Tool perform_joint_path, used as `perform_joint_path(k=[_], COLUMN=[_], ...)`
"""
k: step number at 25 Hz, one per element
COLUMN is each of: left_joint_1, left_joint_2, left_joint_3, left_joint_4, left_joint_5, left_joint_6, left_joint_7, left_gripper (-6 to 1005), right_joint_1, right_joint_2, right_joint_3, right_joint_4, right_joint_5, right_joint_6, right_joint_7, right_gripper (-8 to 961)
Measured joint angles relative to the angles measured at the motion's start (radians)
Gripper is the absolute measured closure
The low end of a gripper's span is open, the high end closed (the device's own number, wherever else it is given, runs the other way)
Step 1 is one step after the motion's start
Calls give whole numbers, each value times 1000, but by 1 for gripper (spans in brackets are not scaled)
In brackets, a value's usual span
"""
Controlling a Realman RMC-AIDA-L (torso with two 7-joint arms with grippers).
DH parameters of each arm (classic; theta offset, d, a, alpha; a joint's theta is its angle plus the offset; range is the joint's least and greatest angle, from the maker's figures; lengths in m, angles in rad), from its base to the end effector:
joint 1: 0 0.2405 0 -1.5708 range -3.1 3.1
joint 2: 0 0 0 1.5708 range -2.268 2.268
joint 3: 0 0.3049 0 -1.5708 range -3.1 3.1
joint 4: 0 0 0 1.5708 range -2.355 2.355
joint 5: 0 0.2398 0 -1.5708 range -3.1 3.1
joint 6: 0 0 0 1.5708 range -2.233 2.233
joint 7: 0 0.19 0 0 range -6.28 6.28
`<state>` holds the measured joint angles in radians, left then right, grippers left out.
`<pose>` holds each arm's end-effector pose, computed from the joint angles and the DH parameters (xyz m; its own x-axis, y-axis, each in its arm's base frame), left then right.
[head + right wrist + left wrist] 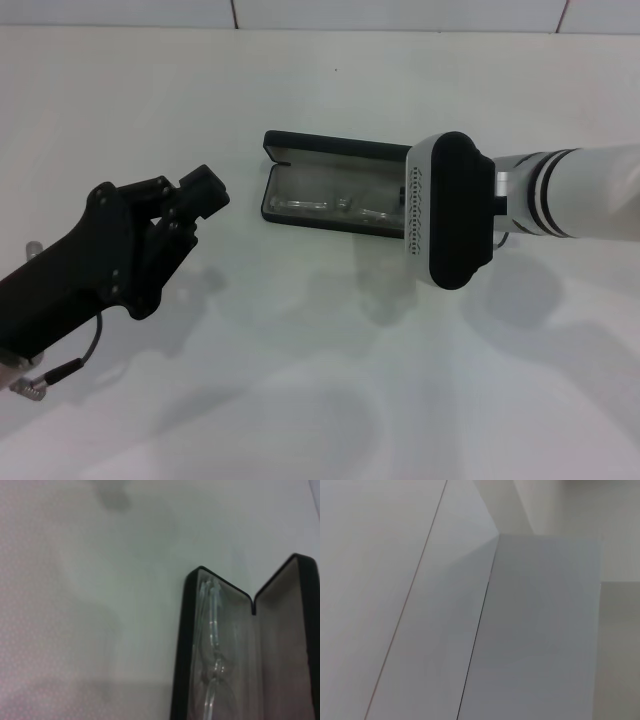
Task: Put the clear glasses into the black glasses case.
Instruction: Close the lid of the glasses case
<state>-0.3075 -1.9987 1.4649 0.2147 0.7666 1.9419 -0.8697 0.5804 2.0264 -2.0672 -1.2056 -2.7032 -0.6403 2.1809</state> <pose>-0.2917 0.2742 -0.0397 0.3314 0.0507 0.9421 0.3965 -0.9136 -0.0903 0.1865 0.4414 -0.1765 0.8677 0.2575 0.4252 0.4490 -0.7730 -0.4482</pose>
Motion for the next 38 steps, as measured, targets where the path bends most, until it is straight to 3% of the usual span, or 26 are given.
perform_joint_path(k=[12,23,38], left_joint_1=[2,3,-25], left_joint_2=[-1,-2,33], left_joint_3=[0,0,-19], left_joint_4=[0,7,26], left_joint_5=[1,0,-11], left_joint_6=[2,24,7], left_joint_7=[0,-22,-21], left_gripper=[925,925,924], right_joint_1=[-23,-197,-195], right_joint_2=[1,1,1], right_joint_3=[-9,-3,88], right_joint_4=[-36,-383,-458], right_joint_5=[-26,-53,-48], right_joint_6=[-10,-211,-291], right_joint_7=[1,9,135], right_gripper=[913,912,910])
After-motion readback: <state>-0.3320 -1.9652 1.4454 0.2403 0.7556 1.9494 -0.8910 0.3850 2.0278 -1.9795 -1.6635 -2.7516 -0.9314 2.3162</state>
